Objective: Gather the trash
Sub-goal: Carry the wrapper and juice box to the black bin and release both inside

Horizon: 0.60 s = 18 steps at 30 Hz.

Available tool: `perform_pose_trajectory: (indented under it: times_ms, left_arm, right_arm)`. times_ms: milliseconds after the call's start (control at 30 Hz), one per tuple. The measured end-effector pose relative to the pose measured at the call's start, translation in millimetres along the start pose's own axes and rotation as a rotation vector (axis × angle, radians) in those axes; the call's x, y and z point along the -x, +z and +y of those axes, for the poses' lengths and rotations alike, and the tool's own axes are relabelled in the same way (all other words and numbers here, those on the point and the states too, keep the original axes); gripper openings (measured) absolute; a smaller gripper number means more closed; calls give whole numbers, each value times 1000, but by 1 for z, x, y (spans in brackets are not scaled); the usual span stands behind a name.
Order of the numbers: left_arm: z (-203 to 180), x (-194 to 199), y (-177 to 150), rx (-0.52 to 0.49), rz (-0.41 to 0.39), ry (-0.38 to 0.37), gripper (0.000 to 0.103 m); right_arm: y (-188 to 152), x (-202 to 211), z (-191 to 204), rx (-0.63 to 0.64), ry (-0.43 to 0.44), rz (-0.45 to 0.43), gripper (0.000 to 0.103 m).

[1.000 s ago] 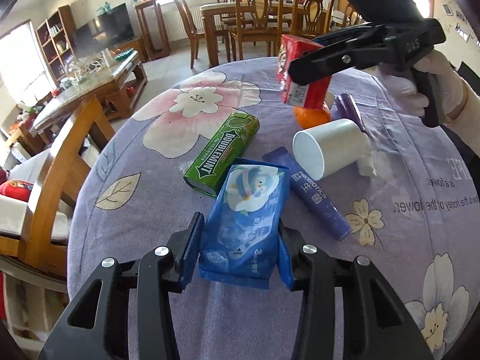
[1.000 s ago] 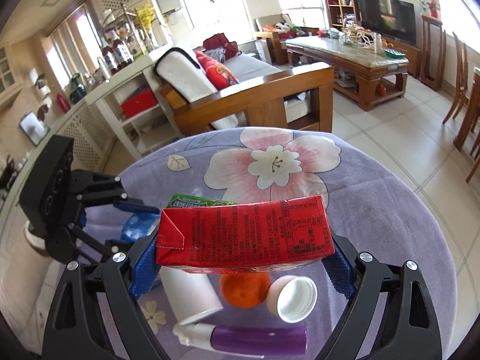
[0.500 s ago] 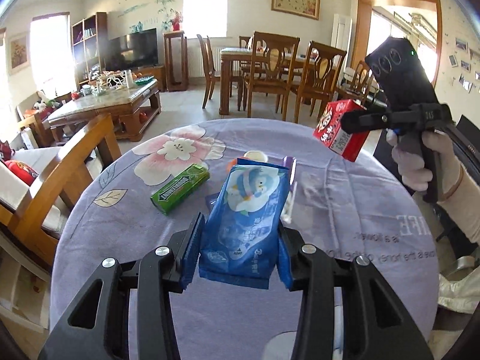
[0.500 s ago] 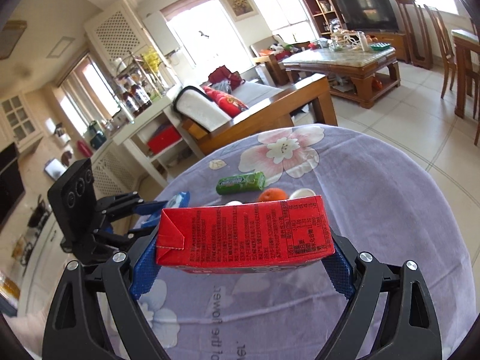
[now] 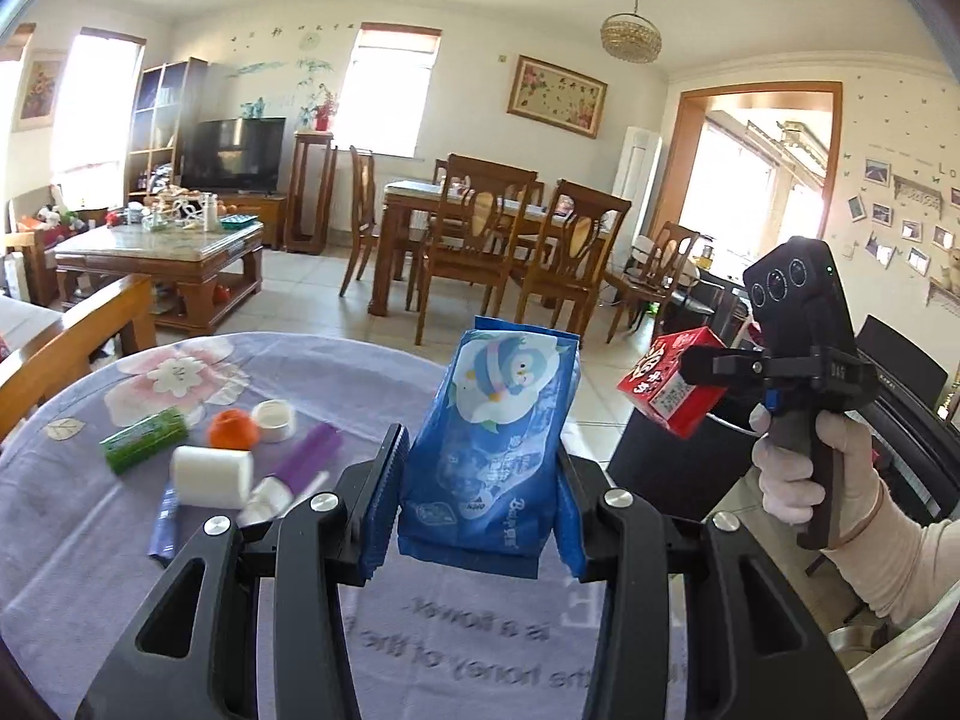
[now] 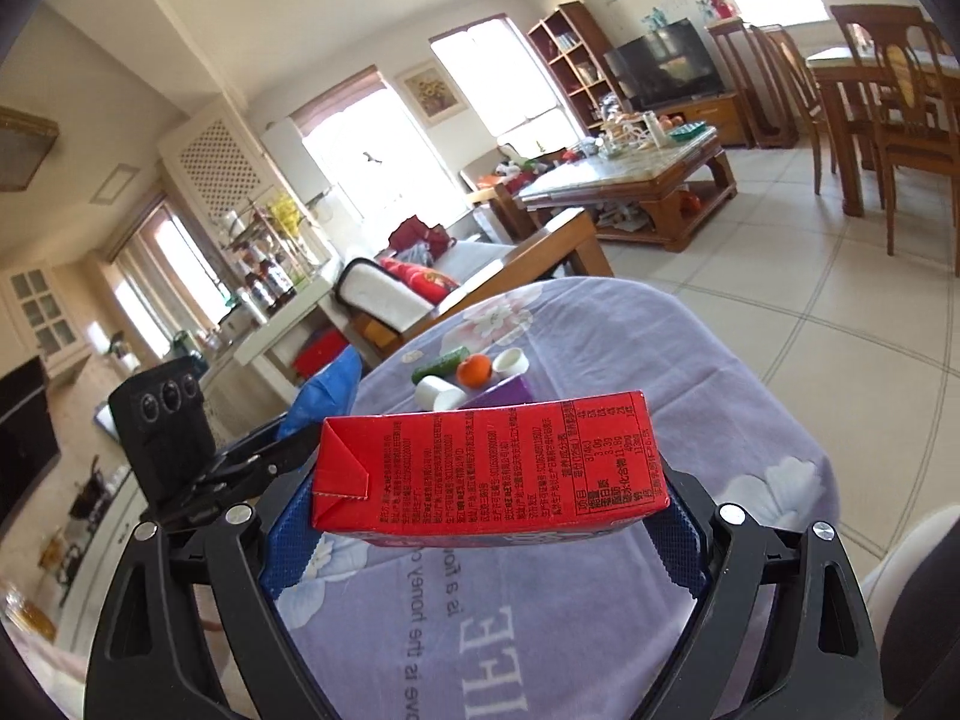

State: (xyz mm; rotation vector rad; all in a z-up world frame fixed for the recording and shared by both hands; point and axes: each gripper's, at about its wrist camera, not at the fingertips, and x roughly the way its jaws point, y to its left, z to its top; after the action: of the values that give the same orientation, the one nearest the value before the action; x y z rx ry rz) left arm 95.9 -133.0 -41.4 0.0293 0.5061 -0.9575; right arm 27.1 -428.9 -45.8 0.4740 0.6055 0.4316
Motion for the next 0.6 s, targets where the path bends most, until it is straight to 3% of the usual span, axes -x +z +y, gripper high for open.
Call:
perform_pose_trajectory:
  times_ms: [133,433,600]
  left_arm:
    - [-47,-37,8,-24,2,-98,43]
    - [-142,-134,23,-36,40,-314,43]
    - [-186,-191,27,-43,82,-392,43]
  right_arm:
    - [-9,54,-25,-46,-59,-75,89]
    - [-31,173,-89,-136,-276,-277,89]
    - [-51,231,-137,-223,-402,-383,89]
